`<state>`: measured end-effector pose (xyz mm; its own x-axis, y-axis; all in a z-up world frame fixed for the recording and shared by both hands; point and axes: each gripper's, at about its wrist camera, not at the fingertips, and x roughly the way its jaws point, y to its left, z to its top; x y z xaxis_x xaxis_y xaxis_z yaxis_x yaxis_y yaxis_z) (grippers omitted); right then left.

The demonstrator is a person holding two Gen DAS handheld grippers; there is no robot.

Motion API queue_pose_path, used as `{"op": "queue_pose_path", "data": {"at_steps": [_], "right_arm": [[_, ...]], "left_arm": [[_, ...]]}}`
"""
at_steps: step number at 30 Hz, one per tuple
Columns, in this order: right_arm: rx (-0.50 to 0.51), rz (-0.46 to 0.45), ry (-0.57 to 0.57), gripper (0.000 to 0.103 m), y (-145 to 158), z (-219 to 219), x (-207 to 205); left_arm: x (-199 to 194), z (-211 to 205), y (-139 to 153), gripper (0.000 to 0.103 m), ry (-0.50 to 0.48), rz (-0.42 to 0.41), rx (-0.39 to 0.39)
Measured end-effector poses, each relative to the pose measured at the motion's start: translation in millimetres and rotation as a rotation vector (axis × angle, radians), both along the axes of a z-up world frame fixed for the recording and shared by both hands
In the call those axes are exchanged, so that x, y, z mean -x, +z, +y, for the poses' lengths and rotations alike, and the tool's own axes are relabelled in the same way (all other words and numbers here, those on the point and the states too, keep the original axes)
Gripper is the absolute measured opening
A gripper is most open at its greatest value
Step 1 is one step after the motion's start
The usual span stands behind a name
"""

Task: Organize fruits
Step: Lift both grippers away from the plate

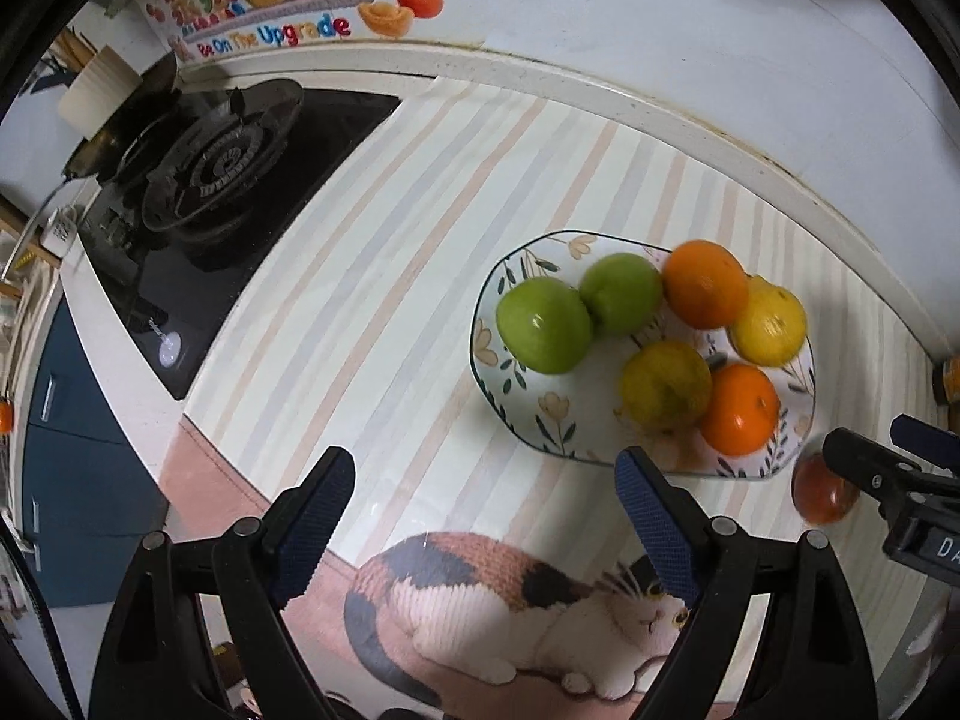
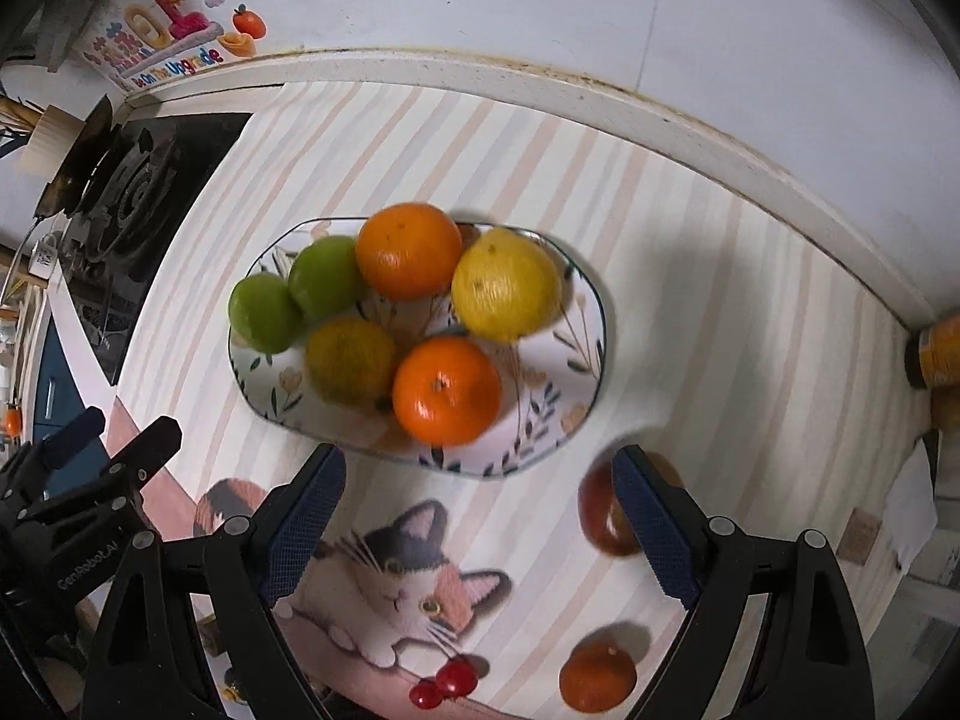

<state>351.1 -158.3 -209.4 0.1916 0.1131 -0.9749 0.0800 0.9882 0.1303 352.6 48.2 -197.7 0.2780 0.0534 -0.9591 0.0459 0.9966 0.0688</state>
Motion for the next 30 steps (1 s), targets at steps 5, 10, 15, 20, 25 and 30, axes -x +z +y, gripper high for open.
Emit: {"op": "queue_pose_path", "data": {"at_steps": [5, 10, 15, 20, 25, 30], "right_arm": [[-0.019, -0.039, -0.009, 0.093, 17, -1, 29], [-0.013, -0.093, -0.002, 0.093, 41, 0, 60], [-0.009, -0.14, 0.009, 0.093, 65, 1, 90], [-0.02, -0.181, 0.021, 0.093, 90, 1, 120], [-0.024, -0.22, 0.037, 0.093, 115, 1, 146], [-0.042, -0.252, 0.054, 0.093, 136, 3, 165]], "left_arm": [[24, -3, 20, 0.089, -0.032, -0.027, -0.009], [48, -4, 44, 0.089, -0.046, -0.071, -0.002], [69, -6, 64, 0.089, -0.049, -0.1, 0.022], [90, -8, 85, 0.089, -0.056, -0.13, 0.052], [111, -10, 106, 0.089, -0.067, -0.154, 0.071], [128, -11, 123, 0.089, -0.073, -0.178, 0.087]]}}
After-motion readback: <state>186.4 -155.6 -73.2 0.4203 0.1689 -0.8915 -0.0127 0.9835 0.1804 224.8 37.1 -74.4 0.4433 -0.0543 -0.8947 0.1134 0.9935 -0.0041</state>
